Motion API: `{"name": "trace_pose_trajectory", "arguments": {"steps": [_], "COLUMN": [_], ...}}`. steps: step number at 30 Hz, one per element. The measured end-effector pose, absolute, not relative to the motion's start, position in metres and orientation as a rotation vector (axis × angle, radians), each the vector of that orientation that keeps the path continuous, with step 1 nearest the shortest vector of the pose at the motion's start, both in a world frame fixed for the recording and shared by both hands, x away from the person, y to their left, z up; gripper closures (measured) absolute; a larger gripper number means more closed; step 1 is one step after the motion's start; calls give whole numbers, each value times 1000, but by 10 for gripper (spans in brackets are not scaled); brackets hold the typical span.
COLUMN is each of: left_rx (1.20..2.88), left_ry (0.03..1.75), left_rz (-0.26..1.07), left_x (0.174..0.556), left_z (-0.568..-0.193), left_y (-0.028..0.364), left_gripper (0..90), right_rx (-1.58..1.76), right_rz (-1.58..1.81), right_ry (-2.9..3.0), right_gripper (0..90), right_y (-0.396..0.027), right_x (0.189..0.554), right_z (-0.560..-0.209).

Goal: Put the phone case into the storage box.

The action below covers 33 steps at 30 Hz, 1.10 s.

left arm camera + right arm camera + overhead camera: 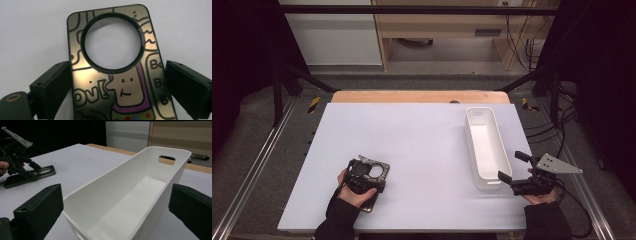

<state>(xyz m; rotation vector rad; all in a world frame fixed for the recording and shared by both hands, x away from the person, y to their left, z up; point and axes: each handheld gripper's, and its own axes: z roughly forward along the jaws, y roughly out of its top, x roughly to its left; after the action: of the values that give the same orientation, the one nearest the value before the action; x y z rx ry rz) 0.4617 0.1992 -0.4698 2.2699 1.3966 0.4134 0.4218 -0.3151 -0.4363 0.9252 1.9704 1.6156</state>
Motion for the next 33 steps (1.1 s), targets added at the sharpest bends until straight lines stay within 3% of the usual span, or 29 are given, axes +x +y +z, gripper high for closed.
{"name": "trace_pose_trajectory", "arguments": {"steps": [33], "left_rx": [2264], "left_ry": [1397], "left_rz": [415], "left_x": [461], "left_z": [-467], "left_y": [200], "left_gripper": [110], "right_rx": [928], "right_rz": [1621], "right_ry": [1969], "right_gripper": [2], "right_y": [-315], "right_x": [422], "right_z": [-436]}}
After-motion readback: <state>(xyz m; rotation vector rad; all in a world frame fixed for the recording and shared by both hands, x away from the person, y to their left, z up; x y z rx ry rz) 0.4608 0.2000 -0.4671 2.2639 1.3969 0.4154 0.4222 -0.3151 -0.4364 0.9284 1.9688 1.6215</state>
